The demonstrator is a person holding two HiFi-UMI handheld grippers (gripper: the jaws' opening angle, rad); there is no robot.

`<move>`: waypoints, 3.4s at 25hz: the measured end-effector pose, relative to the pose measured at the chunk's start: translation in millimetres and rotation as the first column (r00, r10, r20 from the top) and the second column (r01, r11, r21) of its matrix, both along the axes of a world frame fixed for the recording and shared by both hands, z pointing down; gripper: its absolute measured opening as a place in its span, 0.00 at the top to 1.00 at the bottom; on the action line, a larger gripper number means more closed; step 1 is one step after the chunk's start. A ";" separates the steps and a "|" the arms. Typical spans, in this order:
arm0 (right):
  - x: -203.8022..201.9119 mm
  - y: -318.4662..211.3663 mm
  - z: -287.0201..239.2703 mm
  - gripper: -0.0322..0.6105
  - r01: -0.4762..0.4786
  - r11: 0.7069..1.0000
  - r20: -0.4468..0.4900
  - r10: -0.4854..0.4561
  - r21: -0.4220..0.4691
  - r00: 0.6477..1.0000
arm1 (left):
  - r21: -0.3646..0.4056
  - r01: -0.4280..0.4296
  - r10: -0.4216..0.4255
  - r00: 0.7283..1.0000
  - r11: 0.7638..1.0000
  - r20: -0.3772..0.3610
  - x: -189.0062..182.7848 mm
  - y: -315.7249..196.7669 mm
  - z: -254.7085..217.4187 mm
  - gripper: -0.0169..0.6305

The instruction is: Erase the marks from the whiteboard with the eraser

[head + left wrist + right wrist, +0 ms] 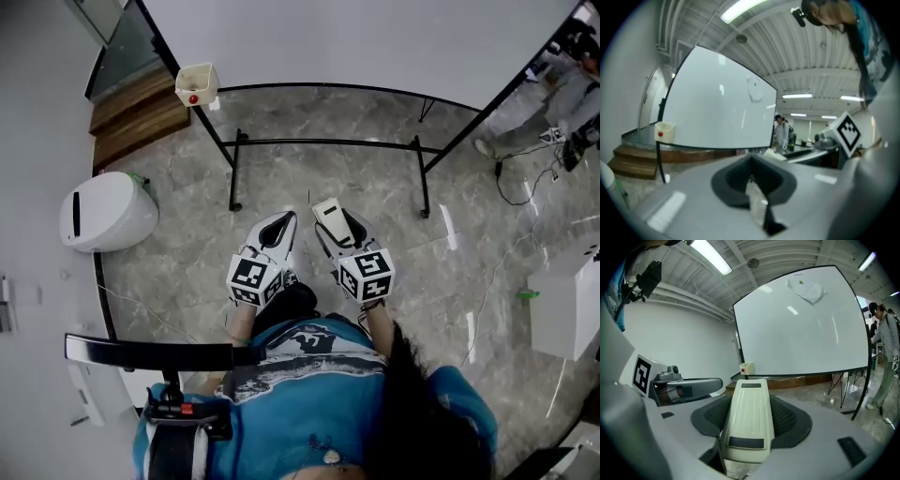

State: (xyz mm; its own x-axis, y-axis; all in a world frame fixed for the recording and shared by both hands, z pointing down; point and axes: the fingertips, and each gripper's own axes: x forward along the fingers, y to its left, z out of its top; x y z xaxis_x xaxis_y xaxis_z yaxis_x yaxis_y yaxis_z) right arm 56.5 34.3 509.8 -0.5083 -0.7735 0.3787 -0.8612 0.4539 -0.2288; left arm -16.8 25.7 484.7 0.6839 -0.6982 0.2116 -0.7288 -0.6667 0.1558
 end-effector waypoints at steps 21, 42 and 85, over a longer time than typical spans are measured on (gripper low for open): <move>-28.1 -116.9 -43.3 0.54 -0.065 0.973 -0.081 0.085 0.220 0.993 | 0.038 -0.012 0.015 0.996 0.999 -0.089 -67.4 -64.8 27.7 0.97; 38.2 -334.2 -219.8 0.54 0.038 0.774 -0.220 0.133 0.632 0.966 | 0.088 0.128 -0.118 0.988 0.988 -0.101 -39.3 -215.4 8.6 0.97; -73.7 -432.8 -220.4 0.54 0.298 0.557 -0.500 0.255 0.775 0.828 | 0.086 0.068 -0.061 0.995 0.994 -0.076 -49.3 -300.7 5.7 0.97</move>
State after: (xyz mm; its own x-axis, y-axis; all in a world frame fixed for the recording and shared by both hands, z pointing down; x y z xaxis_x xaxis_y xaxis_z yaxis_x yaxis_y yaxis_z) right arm -17.2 -398.5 289.5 -0.4705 -0.8596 -0.1995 -0.6865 0.2145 0.6947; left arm -66.1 -275.0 490.3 0.6482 -0.7550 0.0989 -0.7597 -0.6321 0.1528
